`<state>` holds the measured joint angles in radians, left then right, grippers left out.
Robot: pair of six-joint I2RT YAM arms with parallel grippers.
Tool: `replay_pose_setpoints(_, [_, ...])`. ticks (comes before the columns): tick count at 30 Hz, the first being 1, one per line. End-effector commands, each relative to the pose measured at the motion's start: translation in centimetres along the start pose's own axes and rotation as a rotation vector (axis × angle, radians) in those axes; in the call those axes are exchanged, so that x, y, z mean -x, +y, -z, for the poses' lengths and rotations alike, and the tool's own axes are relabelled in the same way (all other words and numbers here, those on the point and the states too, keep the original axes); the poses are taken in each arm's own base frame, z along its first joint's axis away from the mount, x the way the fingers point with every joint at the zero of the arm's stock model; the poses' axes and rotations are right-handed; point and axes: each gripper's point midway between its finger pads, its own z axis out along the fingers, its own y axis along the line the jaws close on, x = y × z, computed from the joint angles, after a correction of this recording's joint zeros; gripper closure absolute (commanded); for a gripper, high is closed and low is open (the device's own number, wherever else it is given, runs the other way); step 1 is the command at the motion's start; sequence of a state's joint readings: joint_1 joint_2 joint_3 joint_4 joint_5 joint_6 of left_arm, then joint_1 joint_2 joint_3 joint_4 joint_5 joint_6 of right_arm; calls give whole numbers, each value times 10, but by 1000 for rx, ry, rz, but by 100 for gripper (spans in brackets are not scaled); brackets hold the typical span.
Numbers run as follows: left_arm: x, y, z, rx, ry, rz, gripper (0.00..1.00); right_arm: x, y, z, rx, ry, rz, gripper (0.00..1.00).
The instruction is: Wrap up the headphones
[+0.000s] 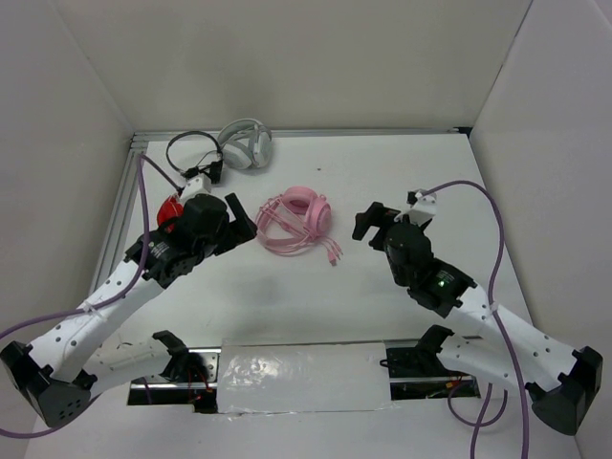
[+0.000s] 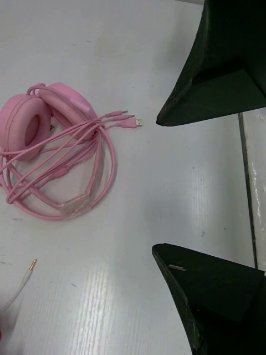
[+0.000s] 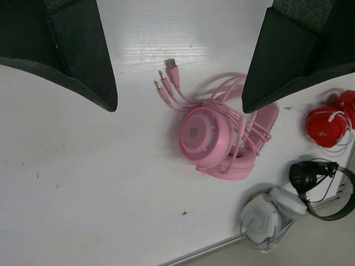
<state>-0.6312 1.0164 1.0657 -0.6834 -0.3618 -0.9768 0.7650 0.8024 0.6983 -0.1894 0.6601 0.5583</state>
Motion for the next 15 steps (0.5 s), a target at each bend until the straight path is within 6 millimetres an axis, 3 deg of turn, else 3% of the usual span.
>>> replay_pose_setpoints(1, [7, 7, 6, 34, -38, 30, 1, 3, -21, 2, -98, -34, -38, 0])
replay_pose_setpoints(15, [3, 26, 10, 104, -44, 54, 1, 20, -44, 16, -180, -109, -90, 0])
